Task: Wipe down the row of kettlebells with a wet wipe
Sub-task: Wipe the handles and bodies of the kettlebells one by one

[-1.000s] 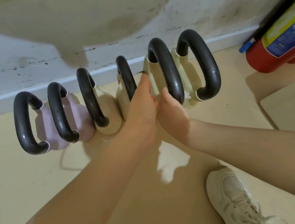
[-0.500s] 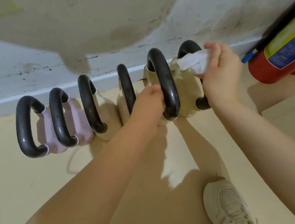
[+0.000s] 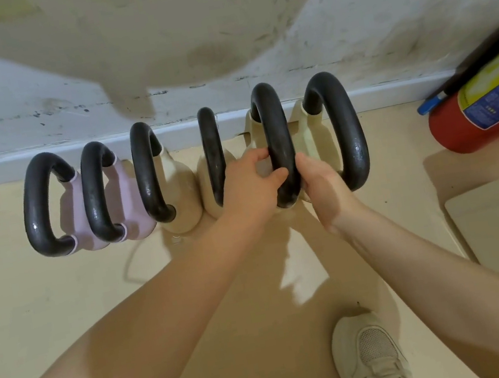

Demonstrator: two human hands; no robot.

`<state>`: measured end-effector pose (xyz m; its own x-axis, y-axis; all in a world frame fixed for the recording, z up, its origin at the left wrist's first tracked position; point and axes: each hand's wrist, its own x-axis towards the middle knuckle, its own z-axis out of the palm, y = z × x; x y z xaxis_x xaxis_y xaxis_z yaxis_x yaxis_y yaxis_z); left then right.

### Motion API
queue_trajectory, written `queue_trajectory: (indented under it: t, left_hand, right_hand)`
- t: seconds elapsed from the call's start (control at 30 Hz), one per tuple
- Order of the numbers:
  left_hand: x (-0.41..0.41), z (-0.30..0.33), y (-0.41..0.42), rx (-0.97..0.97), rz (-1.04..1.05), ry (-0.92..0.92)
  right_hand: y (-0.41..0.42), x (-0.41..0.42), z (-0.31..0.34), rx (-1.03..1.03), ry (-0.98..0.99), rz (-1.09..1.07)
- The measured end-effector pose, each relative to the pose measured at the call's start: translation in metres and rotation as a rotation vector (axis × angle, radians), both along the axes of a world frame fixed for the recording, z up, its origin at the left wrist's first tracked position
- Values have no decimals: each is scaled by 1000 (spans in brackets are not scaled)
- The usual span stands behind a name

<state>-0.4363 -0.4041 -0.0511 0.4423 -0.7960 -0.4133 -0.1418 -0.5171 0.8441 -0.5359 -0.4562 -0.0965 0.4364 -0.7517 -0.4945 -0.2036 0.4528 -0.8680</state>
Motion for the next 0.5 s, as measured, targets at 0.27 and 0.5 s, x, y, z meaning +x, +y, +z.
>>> queue_trajectory:
  t: [0.27,0.5]
  left_hand:
    - [2,-6,1,25,13,43]
    - [-3,18,-1,-234,-258,-378]
  right_hand:
    - [2,-42,3,-724,422,470]
    - [-20,-56,69,-141,-3,82]
